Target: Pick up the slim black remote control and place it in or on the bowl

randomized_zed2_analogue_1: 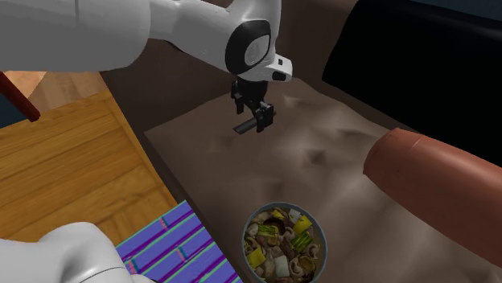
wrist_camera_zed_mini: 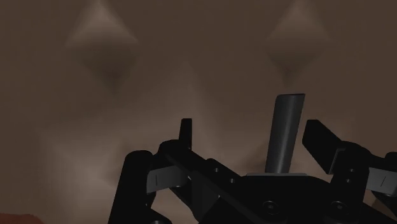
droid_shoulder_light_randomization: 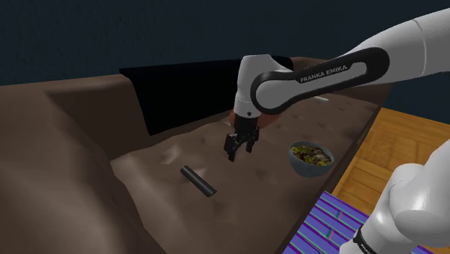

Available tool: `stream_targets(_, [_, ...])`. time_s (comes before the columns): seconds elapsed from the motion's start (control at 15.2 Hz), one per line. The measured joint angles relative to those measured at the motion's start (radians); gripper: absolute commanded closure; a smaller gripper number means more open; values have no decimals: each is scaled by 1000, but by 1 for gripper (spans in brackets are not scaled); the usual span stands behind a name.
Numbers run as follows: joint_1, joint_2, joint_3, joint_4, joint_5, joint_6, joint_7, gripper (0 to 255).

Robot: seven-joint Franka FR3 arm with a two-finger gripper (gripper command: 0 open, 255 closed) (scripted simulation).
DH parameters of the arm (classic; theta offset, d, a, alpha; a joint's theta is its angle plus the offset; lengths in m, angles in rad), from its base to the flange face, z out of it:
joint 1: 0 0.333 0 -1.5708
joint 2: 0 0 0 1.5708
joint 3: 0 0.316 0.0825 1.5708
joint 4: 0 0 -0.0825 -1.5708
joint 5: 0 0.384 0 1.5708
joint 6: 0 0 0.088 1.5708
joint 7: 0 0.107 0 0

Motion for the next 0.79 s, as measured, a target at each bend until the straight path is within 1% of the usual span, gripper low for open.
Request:
stream_targets(0.13, [4,75,17,30,-13,44,33,0])
stream_targets(0.46, [29,272,51,163,-65,106,134,0])
stream_targets(0.66, [49,378,58,236,-98,133,187,0])
stream_targets(0.79, [66,452,57,307,-123,134,219,0])
